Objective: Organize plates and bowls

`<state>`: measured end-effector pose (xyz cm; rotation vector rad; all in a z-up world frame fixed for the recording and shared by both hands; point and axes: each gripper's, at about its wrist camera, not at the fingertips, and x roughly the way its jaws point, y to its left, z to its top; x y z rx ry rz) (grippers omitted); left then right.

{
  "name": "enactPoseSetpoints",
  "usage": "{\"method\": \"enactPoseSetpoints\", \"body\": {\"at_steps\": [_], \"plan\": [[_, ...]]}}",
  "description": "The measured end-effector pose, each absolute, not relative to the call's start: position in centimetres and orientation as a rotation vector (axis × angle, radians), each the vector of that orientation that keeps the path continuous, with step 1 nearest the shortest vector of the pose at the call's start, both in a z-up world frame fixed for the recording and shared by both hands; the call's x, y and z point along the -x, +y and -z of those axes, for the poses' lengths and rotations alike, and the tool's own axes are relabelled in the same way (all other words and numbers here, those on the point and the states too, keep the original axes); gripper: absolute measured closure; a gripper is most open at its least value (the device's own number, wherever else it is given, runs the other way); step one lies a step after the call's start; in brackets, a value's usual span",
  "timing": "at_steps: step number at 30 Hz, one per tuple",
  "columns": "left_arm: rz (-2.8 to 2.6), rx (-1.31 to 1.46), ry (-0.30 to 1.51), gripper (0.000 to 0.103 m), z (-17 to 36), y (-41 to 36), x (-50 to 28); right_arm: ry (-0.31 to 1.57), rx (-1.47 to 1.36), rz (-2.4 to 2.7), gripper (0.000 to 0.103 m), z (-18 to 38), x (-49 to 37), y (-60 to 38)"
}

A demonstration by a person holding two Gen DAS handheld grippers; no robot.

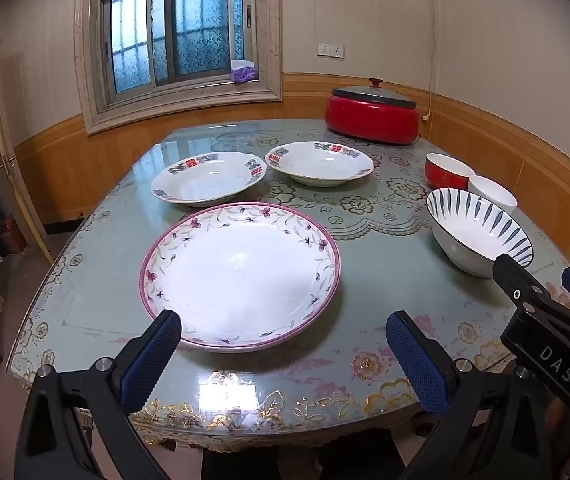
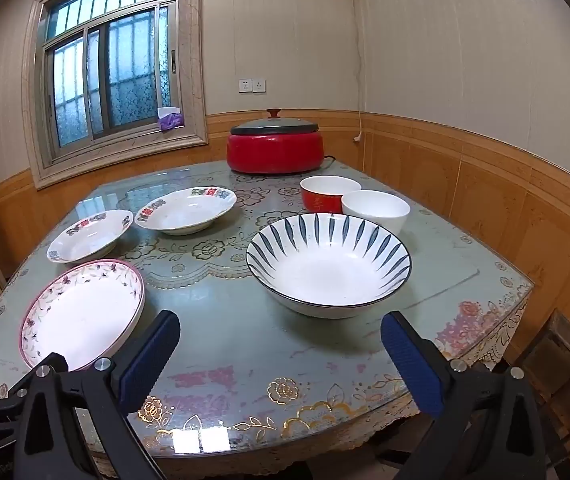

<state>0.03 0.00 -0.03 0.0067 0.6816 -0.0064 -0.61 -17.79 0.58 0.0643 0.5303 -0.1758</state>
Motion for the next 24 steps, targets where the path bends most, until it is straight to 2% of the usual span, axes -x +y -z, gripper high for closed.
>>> {"method": "enactPoseSetpoints", "body": {"at_steps": [24], "plan": [[0.029, 0.004, 0.69, 0.0, 0.2, -0.2, 0.0, 0.553, -0.049, 0.189, 0.0, -0.3, 0.4, -17.3]]}}
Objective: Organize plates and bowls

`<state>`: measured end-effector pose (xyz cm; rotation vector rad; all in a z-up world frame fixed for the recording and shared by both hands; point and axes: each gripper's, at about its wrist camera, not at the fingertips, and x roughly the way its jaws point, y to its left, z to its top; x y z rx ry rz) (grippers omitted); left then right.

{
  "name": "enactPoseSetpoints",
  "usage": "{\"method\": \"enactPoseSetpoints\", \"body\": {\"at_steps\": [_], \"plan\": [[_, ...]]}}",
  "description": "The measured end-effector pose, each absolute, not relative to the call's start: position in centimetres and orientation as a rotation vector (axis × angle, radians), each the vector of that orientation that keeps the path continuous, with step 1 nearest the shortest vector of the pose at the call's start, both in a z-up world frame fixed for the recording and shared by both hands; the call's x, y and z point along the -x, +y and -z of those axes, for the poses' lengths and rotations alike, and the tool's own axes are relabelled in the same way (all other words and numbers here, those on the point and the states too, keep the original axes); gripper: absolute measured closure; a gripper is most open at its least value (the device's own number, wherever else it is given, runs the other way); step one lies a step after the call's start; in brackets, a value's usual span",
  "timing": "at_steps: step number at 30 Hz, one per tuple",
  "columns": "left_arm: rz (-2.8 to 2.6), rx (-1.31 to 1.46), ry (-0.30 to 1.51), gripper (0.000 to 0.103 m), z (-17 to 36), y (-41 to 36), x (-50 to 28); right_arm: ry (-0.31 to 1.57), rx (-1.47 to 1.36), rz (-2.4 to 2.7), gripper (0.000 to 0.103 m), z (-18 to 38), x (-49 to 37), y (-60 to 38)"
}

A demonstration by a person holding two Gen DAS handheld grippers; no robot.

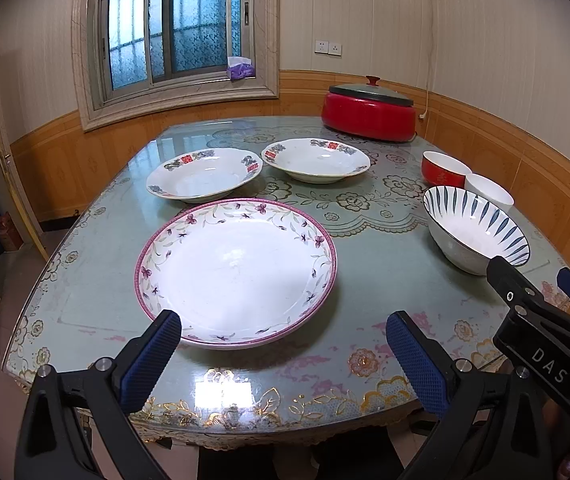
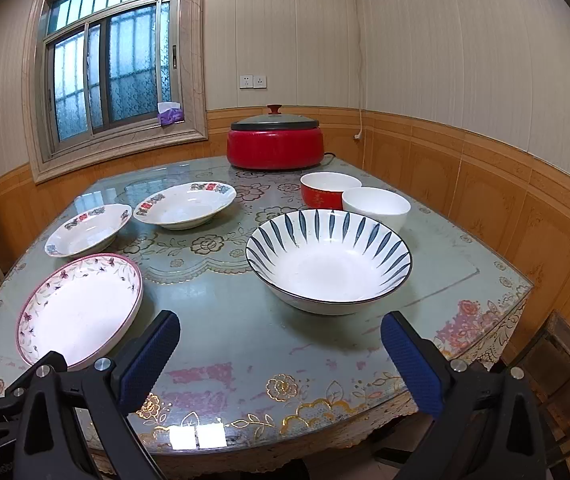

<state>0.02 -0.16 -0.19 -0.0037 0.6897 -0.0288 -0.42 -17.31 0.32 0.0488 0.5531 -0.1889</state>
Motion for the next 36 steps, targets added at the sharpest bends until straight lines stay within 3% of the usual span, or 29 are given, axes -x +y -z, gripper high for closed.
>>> {"method": "enactPoseSetpoints", "body": {"at_steps": [36], "plan": [[0.023, 0.009, 0.691, 0.0, 0.32, 0.18, 0.11, 0.568, -0.047, 0.157, 0.0, -0.16, 0.32, -16.96]]}}
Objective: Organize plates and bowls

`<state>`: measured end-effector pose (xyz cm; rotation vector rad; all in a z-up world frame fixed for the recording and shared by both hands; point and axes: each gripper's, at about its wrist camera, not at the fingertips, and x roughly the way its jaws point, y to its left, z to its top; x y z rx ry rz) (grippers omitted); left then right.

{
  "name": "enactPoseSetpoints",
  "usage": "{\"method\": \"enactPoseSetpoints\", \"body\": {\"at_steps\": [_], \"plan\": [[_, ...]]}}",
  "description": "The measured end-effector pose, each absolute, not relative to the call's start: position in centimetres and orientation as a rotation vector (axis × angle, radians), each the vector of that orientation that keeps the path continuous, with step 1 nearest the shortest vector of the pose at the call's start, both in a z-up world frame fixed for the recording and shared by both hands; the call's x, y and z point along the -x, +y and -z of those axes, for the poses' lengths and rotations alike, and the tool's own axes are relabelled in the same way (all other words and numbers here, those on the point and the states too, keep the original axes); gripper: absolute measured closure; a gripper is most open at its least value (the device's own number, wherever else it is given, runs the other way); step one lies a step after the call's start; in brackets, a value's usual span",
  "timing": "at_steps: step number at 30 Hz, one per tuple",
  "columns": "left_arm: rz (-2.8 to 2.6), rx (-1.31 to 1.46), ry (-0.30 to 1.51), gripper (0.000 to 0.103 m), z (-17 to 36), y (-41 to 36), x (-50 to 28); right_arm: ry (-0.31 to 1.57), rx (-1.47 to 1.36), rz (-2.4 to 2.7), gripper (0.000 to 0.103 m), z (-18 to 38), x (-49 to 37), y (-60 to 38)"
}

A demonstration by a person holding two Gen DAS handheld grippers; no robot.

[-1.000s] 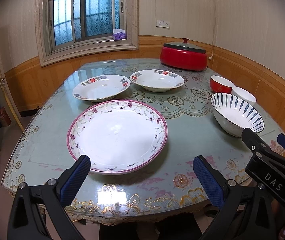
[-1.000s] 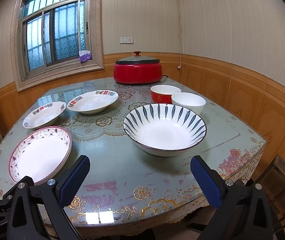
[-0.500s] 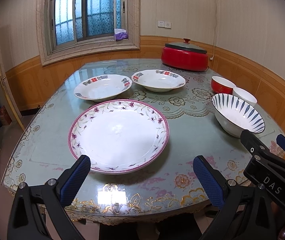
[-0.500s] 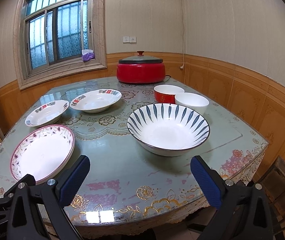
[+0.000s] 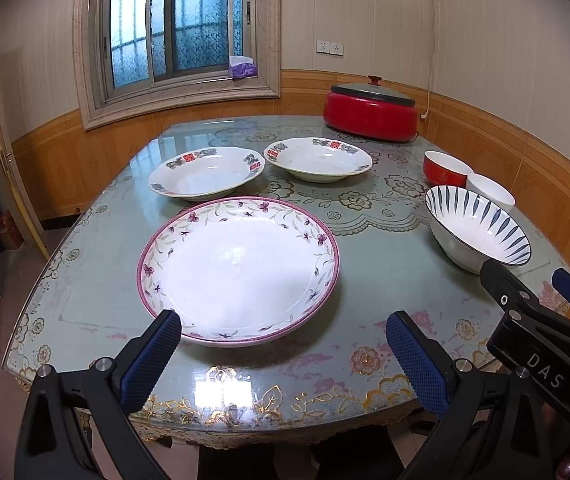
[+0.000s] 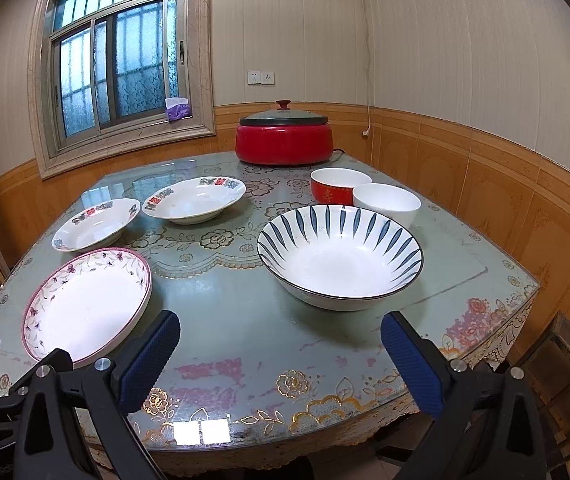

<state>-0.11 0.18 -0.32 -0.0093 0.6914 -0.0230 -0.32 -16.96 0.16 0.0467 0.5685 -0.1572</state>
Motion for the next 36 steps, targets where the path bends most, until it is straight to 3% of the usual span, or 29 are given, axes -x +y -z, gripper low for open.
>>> {"method": "enactPoseSetpoints", "body": {"at_steps": [36], "plan": [[-0.002, 0.033, 0.728, 0.0, 1.2, 1.8, -1.4, 0.589, -0.024, 0.129, 0.0, 0.2, -1.6, -15.9]]}}
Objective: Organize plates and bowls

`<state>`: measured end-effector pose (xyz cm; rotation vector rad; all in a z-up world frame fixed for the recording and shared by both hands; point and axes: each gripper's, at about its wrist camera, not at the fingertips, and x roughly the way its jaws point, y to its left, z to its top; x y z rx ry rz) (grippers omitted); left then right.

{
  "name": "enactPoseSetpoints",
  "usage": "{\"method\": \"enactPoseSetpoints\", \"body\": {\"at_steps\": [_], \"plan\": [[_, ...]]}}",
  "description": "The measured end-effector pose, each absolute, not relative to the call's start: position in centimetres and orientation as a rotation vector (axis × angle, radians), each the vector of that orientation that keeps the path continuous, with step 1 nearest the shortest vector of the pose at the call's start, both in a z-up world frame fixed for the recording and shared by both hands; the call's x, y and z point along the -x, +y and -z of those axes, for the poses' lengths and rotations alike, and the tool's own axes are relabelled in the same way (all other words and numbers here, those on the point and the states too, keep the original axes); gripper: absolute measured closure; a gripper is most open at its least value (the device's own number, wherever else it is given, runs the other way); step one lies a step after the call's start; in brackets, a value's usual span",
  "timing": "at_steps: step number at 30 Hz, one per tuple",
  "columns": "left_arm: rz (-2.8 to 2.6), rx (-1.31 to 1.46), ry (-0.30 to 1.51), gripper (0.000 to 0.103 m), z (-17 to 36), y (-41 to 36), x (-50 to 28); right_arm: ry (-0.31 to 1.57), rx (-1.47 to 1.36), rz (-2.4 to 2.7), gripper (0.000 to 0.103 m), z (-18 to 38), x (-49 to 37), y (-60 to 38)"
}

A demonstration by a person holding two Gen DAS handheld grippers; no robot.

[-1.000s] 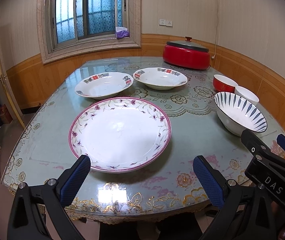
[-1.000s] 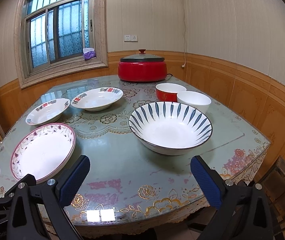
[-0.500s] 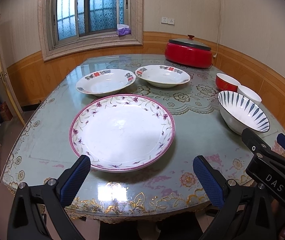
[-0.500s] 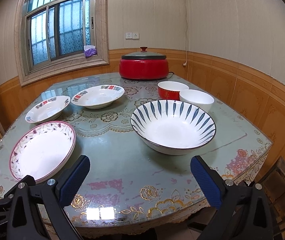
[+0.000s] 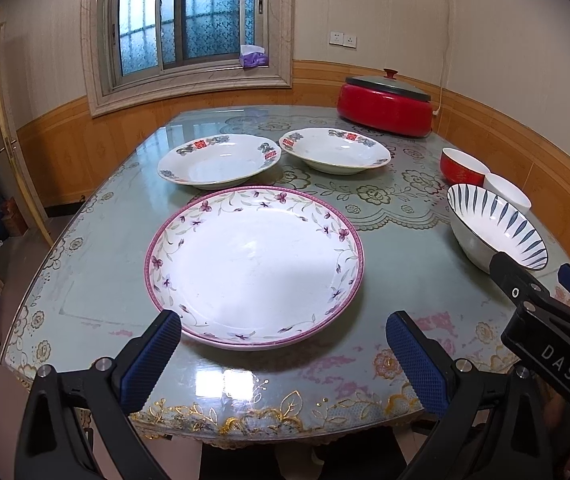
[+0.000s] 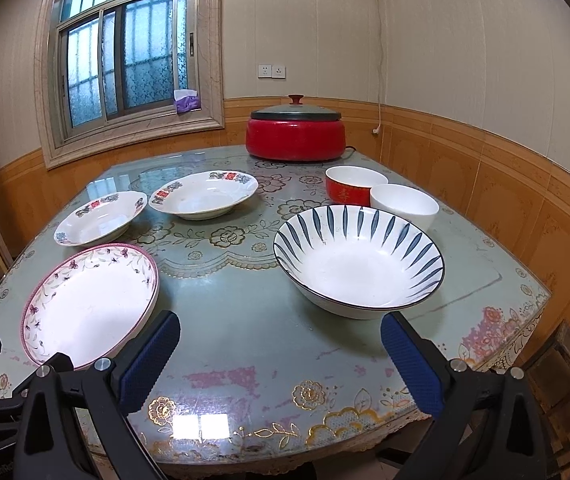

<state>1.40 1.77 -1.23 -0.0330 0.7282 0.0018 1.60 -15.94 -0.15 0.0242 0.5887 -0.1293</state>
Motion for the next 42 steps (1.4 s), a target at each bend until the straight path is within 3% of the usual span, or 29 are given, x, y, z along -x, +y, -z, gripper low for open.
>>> {"method": "enactPoseSetpoints", "body": {"at_steps": [10, 23, 27, 31, 33, 35, 42], "plan": [[0.08, 0.252, 0.694, 0.0, 1.0, 7.2, -2.2, 0.605, -0.062, -0.038, 0.004, -0.2, -3.4, -15.8], [-0.058, 0.213, 0.757, 0.0, 2.1, 13.4, -6.1, 0.695, -0.064, -0.221, 0.007, 1.7, -8.6, -12.4], [-0.014, 0.282, 0.716, 0.0, 2.6, 15.5, -6.9, 0.68, -0.062, -0.338, 0.007, 2.5, -9.8, -11.0], [0.025, 0.361, 0.785, 0.0, 3.7, 17.3, -8.5, 0.739, -0.081, -0.389, 0.007, 3.5, -11.4, -10.0], [0.042, 0.389, 0.803, 0.0, 4.2, 17.9, -8.9, 0.777, -0.106, -0.399, 0.015, 4.0, -12.3, -9.9], [0.052, 0.417, 0.816, 0.0, 4.6, 18.5, -9.3, 0.808, -0.108, -0.395, 0.032, 4.6, -13.2, -9.6], [0.029, 0.447, 0.854, 0.004, 5.4, 19.8, -10.3, 0.904, -0.116, -0.395, 0.044, 6.3, -15.4, -8.8]]}}
